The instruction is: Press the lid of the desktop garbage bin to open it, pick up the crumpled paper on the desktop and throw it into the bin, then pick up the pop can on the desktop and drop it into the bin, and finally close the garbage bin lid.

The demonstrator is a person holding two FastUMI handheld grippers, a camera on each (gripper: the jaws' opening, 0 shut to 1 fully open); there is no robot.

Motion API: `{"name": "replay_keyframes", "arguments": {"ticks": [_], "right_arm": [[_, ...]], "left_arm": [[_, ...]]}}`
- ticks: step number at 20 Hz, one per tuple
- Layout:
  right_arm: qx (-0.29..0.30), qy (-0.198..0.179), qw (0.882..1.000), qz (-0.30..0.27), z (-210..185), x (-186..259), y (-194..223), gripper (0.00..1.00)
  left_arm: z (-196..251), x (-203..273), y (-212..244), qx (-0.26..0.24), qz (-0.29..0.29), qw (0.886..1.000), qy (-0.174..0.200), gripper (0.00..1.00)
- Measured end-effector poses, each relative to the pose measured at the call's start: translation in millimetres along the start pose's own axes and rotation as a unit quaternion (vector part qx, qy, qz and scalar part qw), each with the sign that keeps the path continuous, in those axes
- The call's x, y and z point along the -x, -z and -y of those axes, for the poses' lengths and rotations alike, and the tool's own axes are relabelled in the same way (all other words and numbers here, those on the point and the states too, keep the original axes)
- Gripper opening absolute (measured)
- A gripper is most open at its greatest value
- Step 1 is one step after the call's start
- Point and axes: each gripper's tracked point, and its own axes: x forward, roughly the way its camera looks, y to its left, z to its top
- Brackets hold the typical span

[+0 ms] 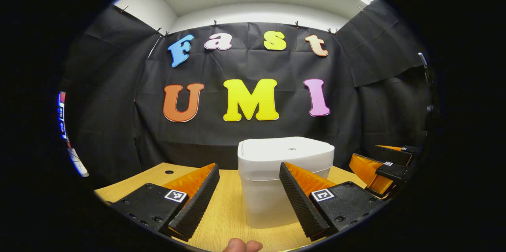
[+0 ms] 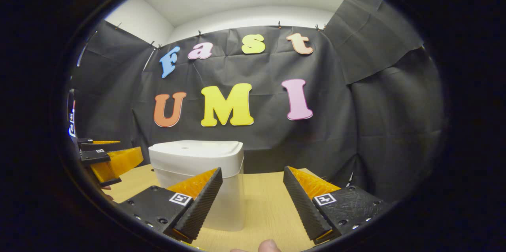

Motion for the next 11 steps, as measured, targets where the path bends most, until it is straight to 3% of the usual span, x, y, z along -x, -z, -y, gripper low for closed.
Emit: {"name": "replay_keyframes", "arguments": {"ticks": [11], "right_arm": [[-0.007,-0.004,1.0,-0.016,-1.4,-3.3,10.3,0.96]], "left_arm": [[-6.1,-3.0,3.1,0.0,-0.001,1.0,-0.007,0.98]]}}
